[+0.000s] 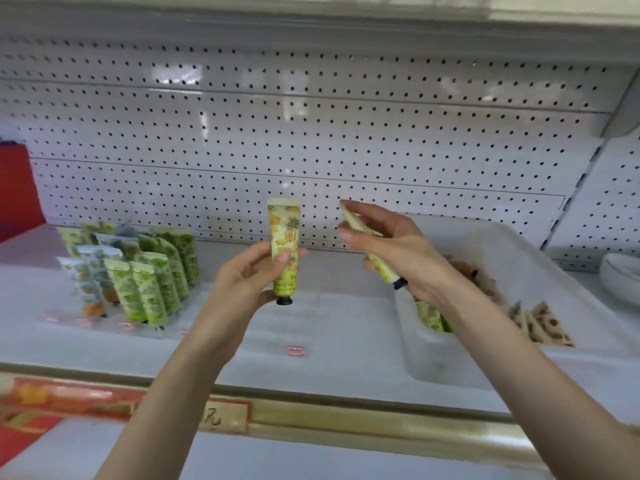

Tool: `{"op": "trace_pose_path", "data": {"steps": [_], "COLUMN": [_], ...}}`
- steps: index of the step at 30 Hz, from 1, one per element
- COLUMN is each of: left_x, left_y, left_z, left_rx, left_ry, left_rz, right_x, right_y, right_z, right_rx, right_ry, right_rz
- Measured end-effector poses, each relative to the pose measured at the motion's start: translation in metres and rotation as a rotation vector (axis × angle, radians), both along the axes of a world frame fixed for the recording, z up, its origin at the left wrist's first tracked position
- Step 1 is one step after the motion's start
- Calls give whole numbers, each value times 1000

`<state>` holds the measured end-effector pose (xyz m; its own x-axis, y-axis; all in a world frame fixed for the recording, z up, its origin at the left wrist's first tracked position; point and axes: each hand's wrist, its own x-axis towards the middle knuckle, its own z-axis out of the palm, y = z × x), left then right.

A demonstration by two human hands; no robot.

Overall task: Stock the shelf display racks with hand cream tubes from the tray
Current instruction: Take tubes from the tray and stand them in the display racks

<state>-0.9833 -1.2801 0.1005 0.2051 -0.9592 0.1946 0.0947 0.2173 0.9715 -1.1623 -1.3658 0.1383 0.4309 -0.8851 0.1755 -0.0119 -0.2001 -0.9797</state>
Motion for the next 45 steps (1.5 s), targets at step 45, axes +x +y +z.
{"op": "trace_pose_path", "data": {"steps": [45], "left_x": [309], "left_y": [93], "left_z": [4], "left_rx": [-38], "left_ry": [-68], "left_rz": [-18], "right_x": [268], "right_y": [113], "right_z": [7], "right_rx": [-86], "right_ry": [80], "right_rz": [56]}}
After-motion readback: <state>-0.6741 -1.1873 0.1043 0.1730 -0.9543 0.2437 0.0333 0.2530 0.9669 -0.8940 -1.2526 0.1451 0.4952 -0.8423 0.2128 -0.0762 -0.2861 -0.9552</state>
